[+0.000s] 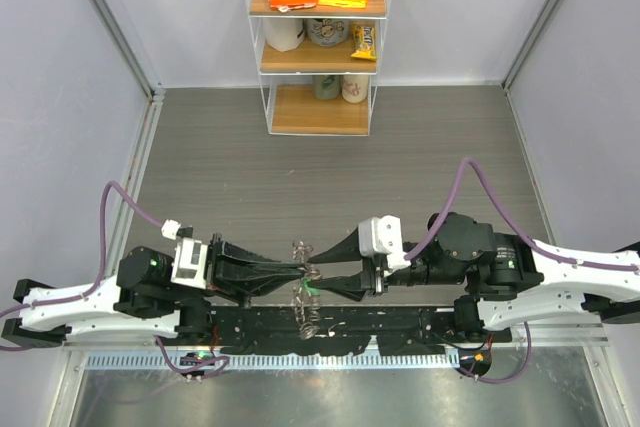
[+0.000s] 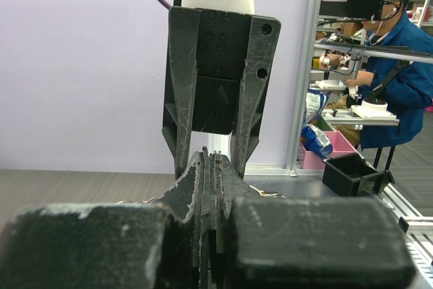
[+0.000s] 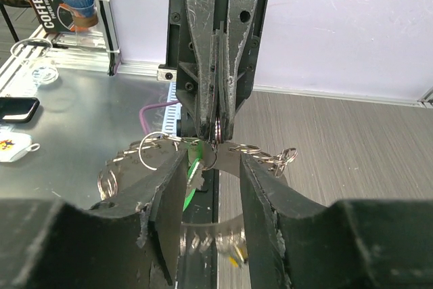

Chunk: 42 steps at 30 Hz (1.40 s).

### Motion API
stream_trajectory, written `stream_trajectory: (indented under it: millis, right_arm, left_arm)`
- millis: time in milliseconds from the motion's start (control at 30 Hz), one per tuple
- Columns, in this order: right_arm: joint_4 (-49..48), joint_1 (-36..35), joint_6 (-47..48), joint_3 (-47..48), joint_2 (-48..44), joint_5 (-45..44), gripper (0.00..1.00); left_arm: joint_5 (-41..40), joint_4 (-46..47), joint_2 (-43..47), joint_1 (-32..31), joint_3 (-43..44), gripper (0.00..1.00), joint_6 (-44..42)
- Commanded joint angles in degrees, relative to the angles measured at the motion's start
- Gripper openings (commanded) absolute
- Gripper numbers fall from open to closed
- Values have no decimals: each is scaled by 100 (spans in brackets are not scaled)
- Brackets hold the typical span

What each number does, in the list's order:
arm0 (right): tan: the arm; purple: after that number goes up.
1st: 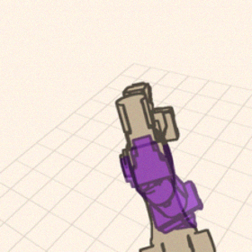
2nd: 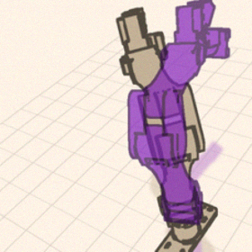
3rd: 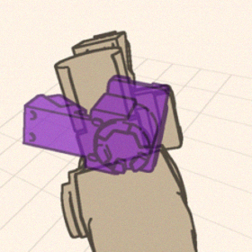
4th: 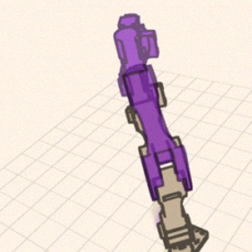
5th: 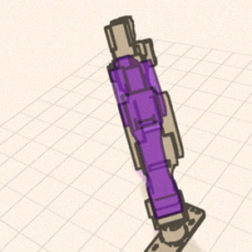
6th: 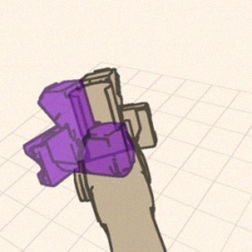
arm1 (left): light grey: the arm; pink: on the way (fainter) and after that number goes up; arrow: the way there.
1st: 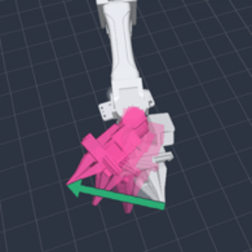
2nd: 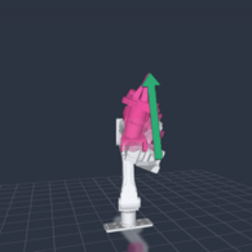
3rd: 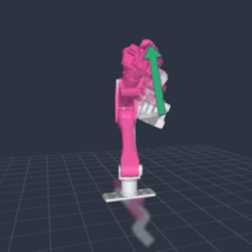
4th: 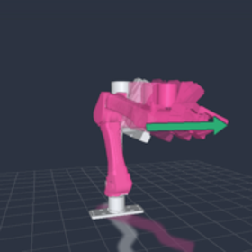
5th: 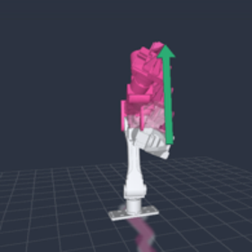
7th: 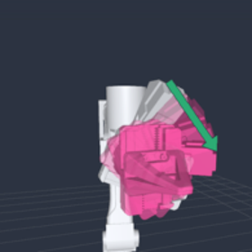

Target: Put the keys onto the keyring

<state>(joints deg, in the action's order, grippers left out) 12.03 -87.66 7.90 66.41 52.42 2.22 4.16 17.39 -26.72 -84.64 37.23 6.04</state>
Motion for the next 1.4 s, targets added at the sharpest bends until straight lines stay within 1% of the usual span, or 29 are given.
stream_trajectory:
  millis: [0,233,333,700,733,767,833,967,1100,1233,1300,1367]
  right_arm:
    - [-271,-41,106,276,57,51,42]
    - [-359,-32,124,276,101,51,38]
    - [-368,-32,133,276,101,59,33]
    - [-377,-32,150,267,163,112,19]
    - [-377,-32,159,276,172,112,18]
    - [-377,-32,159,284,206,121,12]
    - [-386,-41,177,302,242,147,5]
    - [-333,-41,229,364,295,209,5]
    - [-96,-41,142,416,190,77,6]
    - [360,-32,-51,521,101,94,6]
    - [632,-32,-139,618,84,77,5]
    - [887,-41,-175,671,66,51,5]
  left_arm:
    - [50,608,79,-17,30,0,64]
    - [76,617,70,-9,30,0,64]
    - [85,625,62,-17,38,0,64]
    - [76,696,71,-17,12,0,64]
    - [93,705,70,-17,12,0,64]
    - [93,705,70,-17,21,0,64]
    - [93,705,62,-17,12,0,64]
    - [154,731,53,-17,12,0,55]
    - [260,214,70,-9,214,0,90]
    - [296,-322,44,-9,460,19,248]
    - [313,-761,18,-17,609,27,301]
    - [339,-1200,-8,-17,793,33,353]
